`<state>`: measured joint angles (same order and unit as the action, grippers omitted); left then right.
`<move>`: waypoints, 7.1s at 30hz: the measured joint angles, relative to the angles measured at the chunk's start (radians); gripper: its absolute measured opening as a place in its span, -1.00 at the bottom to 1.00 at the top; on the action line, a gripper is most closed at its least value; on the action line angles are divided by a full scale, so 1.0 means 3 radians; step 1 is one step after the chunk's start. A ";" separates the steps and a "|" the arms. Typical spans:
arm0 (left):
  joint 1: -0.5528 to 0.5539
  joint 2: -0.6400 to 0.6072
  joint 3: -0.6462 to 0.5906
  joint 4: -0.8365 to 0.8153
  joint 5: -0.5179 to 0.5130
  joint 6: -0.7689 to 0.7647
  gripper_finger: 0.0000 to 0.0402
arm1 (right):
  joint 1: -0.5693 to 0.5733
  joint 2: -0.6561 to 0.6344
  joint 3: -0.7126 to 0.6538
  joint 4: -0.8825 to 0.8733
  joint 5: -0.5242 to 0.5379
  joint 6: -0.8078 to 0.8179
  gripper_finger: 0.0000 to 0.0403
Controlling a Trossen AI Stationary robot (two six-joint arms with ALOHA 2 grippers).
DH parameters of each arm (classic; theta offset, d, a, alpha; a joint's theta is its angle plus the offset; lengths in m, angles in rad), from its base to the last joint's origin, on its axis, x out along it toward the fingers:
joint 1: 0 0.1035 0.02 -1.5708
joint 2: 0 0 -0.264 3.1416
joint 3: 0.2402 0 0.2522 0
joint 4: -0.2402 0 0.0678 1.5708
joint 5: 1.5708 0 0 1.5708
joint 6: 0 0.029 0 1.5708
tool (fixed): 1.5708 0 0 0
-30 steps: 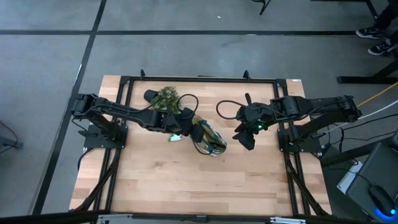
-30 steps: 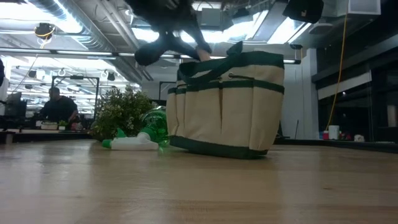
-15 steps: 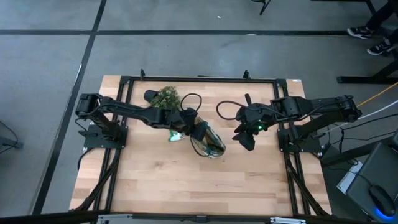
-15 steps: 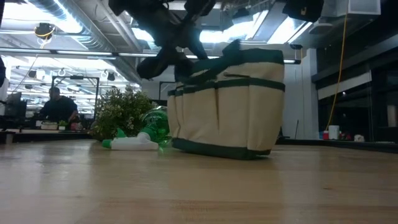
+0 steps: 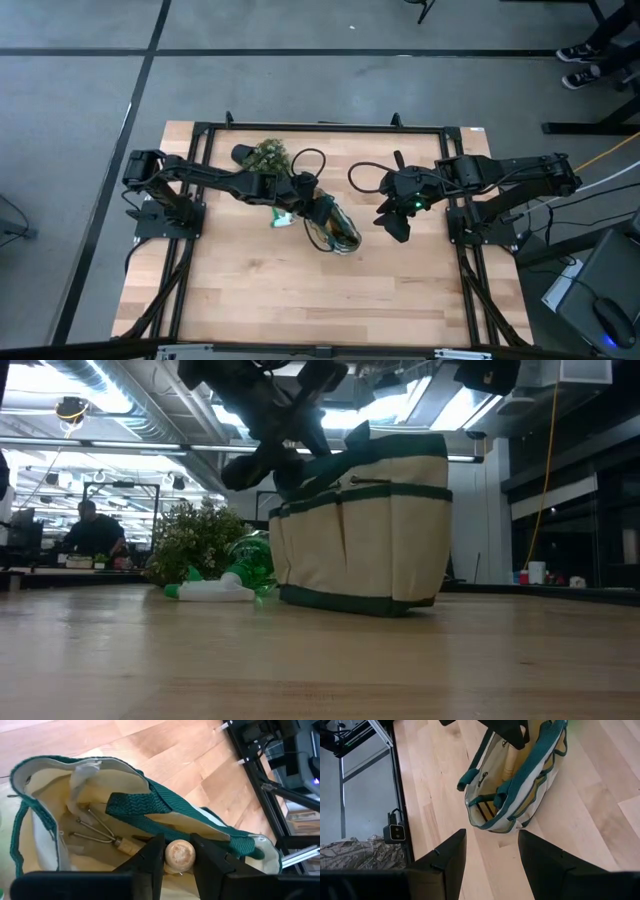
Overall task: Pick & Place Garden tools in Gardening bag
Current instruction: Put the light brown trowel into the light brown gardening bag, then put the green spray bottle into the light brown gardening bag
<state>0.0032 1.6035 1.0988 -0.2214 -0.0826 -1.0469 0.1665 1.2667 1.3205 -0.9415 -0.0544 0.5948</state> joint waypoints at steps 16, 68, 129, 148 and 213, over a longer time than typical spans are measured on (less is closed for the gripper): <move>-0.0001 0.0000 0.0000 0.0002 0.0011 0.0047 -0.42 | 0.0000 0.0000 0.0000 0.0000 0.0006 -0.0064 -0.10; -0.0907 -0.0903 0.0005 -0.1523 -0.0078 0.0269 -0.37 | -0.0001 0.0036 0.0003 0.0036 0.0118 -0.0527 -0.10; 0.0219 -0.0362 -0.0858 -0.1416 -0.0375 0.5779 -0.37 | -0.0005 0.0036 0.0001 0.0039 0.0295 -0.0427 -0.10; 0.0064 -0.0011 -0.0852 -0.1255 -0.0430 0.5803 -0.40 | -0.0005 0.0037 0.0000 0.0024 0.0294 -0.0427 -0.10; -0.1483 -0.0562 0.0462 -0.1189 0.0381 0.1579 -0.84 | -0.0003 0.0036 -0.0181 0.0048 0.0249 -0.0376 -0.10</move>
<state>-0.4416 1.4349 1.2373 -0.5781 0.0318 -0.5734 0.1658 1.2774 1.2662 -0.9270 0.0204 0.4821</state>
